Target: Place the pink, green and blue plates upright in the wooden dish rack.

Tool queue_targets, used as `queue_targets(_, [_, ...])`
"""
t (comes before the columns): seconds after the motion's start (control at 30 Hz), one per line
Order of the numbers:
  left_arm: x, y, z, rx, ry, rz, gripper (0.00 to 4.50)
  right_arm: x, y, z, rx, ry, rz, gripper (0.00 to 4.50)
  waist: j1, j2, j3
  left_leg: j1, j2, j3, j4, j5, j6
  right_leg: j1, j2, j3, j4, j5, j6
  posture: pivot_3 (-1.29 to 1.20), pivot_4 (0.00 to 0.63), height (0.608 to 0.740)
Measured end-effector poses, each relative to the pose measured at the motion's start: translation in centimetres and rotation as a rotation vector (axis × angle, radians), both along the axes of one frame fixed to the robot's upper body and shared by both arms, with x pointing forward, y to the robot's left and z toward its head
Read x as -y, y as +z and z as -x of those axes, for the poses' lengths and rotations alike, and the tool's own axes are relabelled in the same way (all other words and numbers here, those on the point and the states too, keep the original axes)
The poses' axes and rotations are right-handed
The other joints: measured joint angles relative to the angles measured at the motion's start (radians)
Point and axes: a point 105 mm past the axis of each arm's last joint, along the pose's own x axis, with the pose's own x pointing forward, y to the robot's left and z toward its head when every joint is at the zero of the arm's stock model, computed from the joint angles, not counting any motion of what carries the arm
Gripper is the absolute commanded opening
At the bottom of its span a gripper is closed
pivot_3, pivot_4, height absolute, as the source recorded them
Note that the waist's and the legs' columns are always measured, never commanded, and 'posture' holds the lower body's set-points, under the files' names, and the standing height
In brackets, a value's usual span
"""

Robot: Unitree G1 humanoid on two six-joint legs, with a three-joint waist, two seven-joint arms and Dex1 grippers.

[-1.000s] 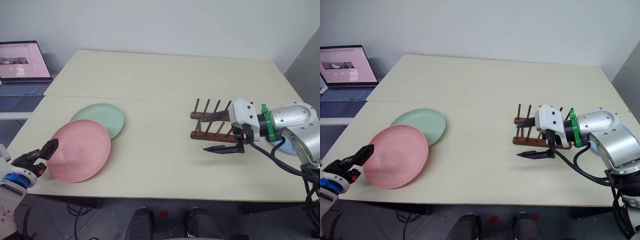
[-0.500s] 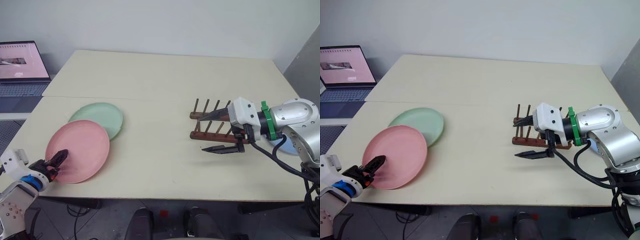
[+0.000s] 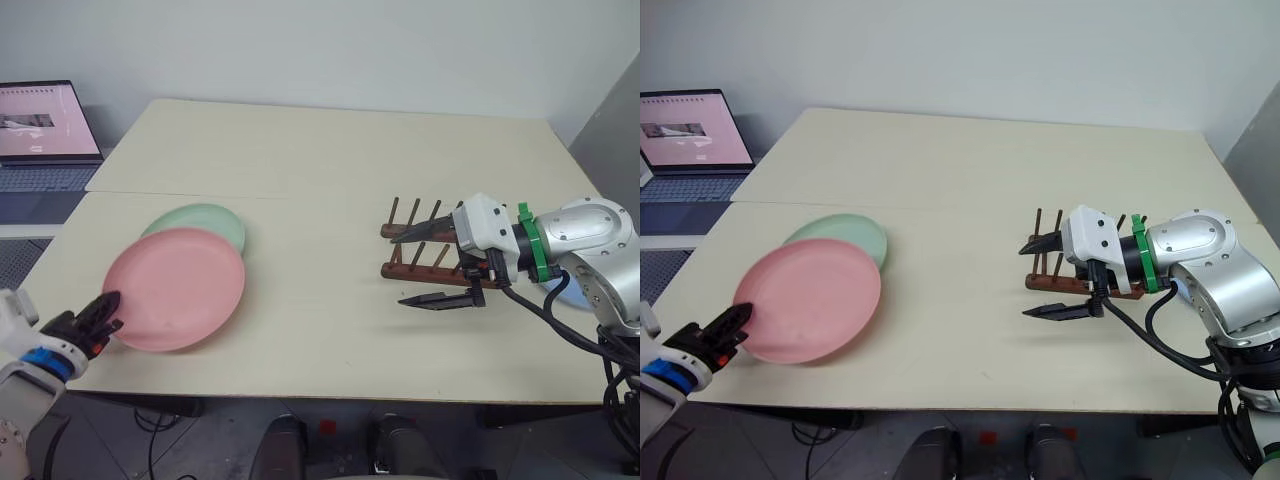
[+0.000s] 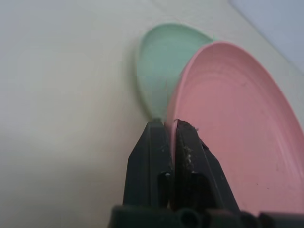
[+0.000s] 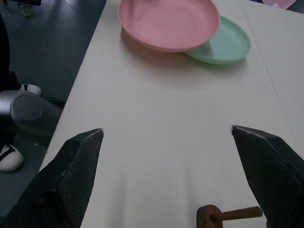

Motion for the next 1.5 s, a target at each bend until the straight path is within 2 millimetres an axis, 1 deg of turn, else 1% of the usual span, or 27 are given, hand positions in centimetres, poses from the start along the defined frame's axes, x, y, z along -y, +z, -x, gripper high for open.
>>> queue_targets(0.03, [0.7, 1.1, -0.9, 0.039, -0.019, 0.010, 0.04, -0.1, 0.1, 0.0, 0.006, 0.001, -0.005, 4.50, 0.004, 0.000, 0.000, 0.000, 0.000, 0.000, 0.000, 0.000, 0.000, 0.000, 0.000, -0.001, 0.000, -0.001, 0.001, 0.00, 0.150, 0.739])
queue_targets(0.13, [4.1, 4.9, -3.8, 0.153, -0.124, 0.016, 0.04, -0.7, 0.8, -0.3, 0.066, 0.011, -0.021, 4.50, 0.009, 0.000, 0.000, -0.001, -0.001, 0.001, 0.001, 0.000, 0.000, 0.001, 0.001, -0.001, 0.001, -0.001, 0.005, 0.00, 0.150, 0.739])
queue_targets(0.2, [6.1, 6.3, -5.5, 0.174, -0.169, 0.006, 0.04, -1.0, 1.2, -0.6, 0.117, 0.009, -0.025, 4.50, 0.009, -0.001, 0.000, -0.001, -0.002, 0.003, 0.001, 0.000, 0.000, 0.001, 0.002, -0.001, 0.000, -0.001, 0.006, 0.00, 0.150, 0.739])
queue_targets(0.23, [7.3, 6.9, -6.7, 0.179, -0.178, 0.009, 0.04, -1.3, 1.4, -0.9, 0.155, -0.003, -0.026, 4.50, 0.009, -0.001, 0.000, -0.001, -0.003, 0.003, 0.001, 0.000, 0.000, 0.001, 0.004, -0.001, 0.000, 0.000, 0.007, 0.00, 0.150, 0.739])
queue_targets(0.27, [8.4, 7.4, -7.6, 0.178, -0.190, 0.006, 0.04, -1.7, 1.6, -1.3, 0.186, -0.007, -0.032, 4.50, 0.009, -0.001, 0.000, -0.002, -0.004, 0.003, 0.001, 0.000, 0.000, 0.001, 0.005, 0.000, -0.001, 0.003, 0.012, 0.00, 0.150, 0.739])
queue_targets(0.3, [9.5, 7.7, -8.5, 0.168, -0.197, 0.000, 0.04, -2.2, 1.8, -1.7, 0.235, -0.014, -0.029, 4.50, 0.008, -0.001, 0.000, -0.003, -0.004, 0.003, 0.001, 0.000, 0.000, 0.001, 0.005, 0.000, -0.002, 0.006, 0.010, 0.00, 0.150, 0.739])
queue_targets(0.4, [13.0, 8.4, -11.1, 0.146, -0.220, -0.001, 0.04, -3.5, 2.1, -3.8, 0.391, -0.072, -0.005, 4.50, 0.001, -0.001, 0.000, -0.006, -0.007, 0.003, 0.002, 0.000, 0.000, -0.001, 0.007, 0.000, -0.004, 0.008, 0.012, 0.00, 0.150, 0.739])
queue_targets(0.43, [14.2, 8.6, -11.7, 0.141, -0.231, 0.005, 0.04, -3.8, 1.9, -4.5, 0.435, -0.086, 0.010, 4.50, 0.000, -0.001, 0.000, -0.006, -0.007, 0.003, 0.002, 0.000, 0.000, -0.001, 0.007, 0.000, -0.005, 0.008, 0.012, 0.00, 0.150, 0.739])
queue_targets(0.5, [16.4, 9.0, -12.9, 0.136, -0.262, 0.018, 0.04, -4.8, 1.0, -5.5, 0.497, -0.087, 0.058, 4.50, -0.002, -0.001, 0.000, -0.007, -0.008, 0.003, 0.001, 0.000, 0.000, -0.002, 0.008, 0.000, -0.005, 0.008, 0.012, 0.00, 0.150, 0.739])
queue_targets(0.6, [18.0, 9.5, -14.2, 0.128, -0.266, 0.016, 0.04, -5.9, -0.2, -6.9, 0.555, -0.092, 0.114, 4.50, -0.007, -0.001, 0.001, -0.008, -0.006, 0.004, 0.001, 0.000, 0.000, -0.003, 0.010, 0.000, -0.004, 0.008, 0.012, 0.00, 0.150, 0.739])
queue_targets(0.67, [18.7, 9.6, -14.7, 0.121, -0.270, 0.001, 0.04, -6.3, 0.0, -8.0, 0.617, -0.105, 0.143, 4.50, -0.009, -0.001, 0.001, -0.008, -0.005, 0.003, 0.000, 0.001, 0.000, -0.004, 0.011, 0.000, -0.003, 0.008, 0.012, 0.00, 0.150, 0.739])
queue_targets(0.73, [18.8, 9.3, -15.0, 0.108, -0.265, -0.008, 0.04, -6.3, 0.7, -8.9, 0.694, -0.120, 0.175, 4.50, -0.010, -0.001, 0.001, -0.008, -0.005, 0.003, 0.000, 0.001, 0.000, -0.004, 0.012, 0.000, -0.003, 0.008, 0.012, 0.00, 0.150, 0.739])
queue_targets(0.83, [18.6, 8.8, -15.2, 0.085, -0.251, -0.010, 0.00, -6.3, 1.0, -9.7, 0.753, -0.132, 0.196, 3.88, -0.008, -0.001, 0.001, -0.008, -0.005, 0.004, 0.000, 0.001, -0.001, -0.004, 0.012, 0.000, -0.003, 0.008, 0.012, 0.00, 0.150, 0.739])
queue_targets(0.87, [18.7, 8.8, -15.2, 0.086, -0.251, -0.008, 0.00, -6.4, 0.8, -9.9, 0.757, -0.131, 0.198, 3.59, -0.008, -0.001, 0.001, -0.008, -0.005, 0.004, 0.000, 0.001, -0.001, -0.004, 0.012, 0.000, -0.003, 0.008, 0.012, 0.00, 0.150, 0.739])
queue_targets(0.97, [19.0, 9.3, -15.3, 0.100, -0.258, -0.004, 0.00, -6.8, 0.3, -10.1, 0.776, -0.117, 0.210, 2.40, -0.008, -0.001, 0.001, -0.008, -0.005, 0.003, 0.001, 0.001, -0.001, -0.004, 0.011, 0.000, -0.003, 0.008, 0.012, 0.00, 0.150, 0.739])
queue_targets(1.0, [19.0, 9.4, -15.3, 0.100, -0.258, -0.004, 0.00, -6.8, 0.3, -10.1, 0.783, -0.112, 0.212, 2.11, -0.008, -0.001, 0.001, -0.008, -0.005, 0.003, 0.001, 0.001, -0.001, -0.004, 0.011, 0.000, -0.003, 0.008, 0.012, 0.00, 0.150, 0.739])
queue_targets(1.17, [18.8, 9.4, -15.3, 0.103, -0.250, 0.012, 0.00, -6.8, -0.3, -10.3, 0.807, -0.087, 0.248, 0.22, -0.008, -0.001, 0.001, -0.008, -0.005, 0.003, 0.001, 0.001, -0.001, -0.004, 0.011, 0.000, -0.002, 0.008, 0.012, 0.00, 0.150, 0.739])
queue_targets(1.2, [18.9, 9.7, -15.3, 0.111, -0.256, 0.012, 0.00, -6.9, -0.8, -10.3, 0.803, -0.076, 0.265, 0.02, -0.008, -0.001, 0.001, -0.008, -0.005, 0.003, 0.001, 0.001, -0.002, -0.004, 0.011, 0.000, -0.002, 0.008, 0.012, 0.00, 0.150, 0.739])
queue_targets(1.37, [18.7, 9.9, -15.3, 0.118, -0.274, -0.004, 0.00, -7.1, -0.8, -10.3, 0.828, -0.061, 0.271, 0.02, -0.008, 0.000, 0.001, -0.008, -0.005, 0.003, 0.001, 0.002, -0.002, -0.004, 0.011, 0.000, -0.002, 0.008, 0.012, 0.00, 0.150, 0.739])
queue_targets(1.43, [18.4, 10.1, -15.0, 0.139, -0.299, -0.019, 0.55, -7.1, -0.7, -10.3, 0.835, -0.063, 0.265, 0.00, -0.008, 0.000, 0.001, -0.007, -0.005, 0.003, 0.000, 0.002, -0.003, -0.004, 0.011, 0.000, -0.002, 0.008, 0.012, 0.00, 0.150, 0.739])
queue_targets(1.5, [18.0, 10.2, -14.3, 0.168, -0.357, -0.043, 1.06, -6.9, -0.3, -10.4, 0.843, -0.075, 0.260, 0.00, -0.011, 0.000, 0.001, -0.007, -0.005, 0.003, 0.000, 0.002, -0.004, -0.004, 0.011, 0.000, -0.002, 0.008, 0.012, 0.00, 0.150, 0.739])
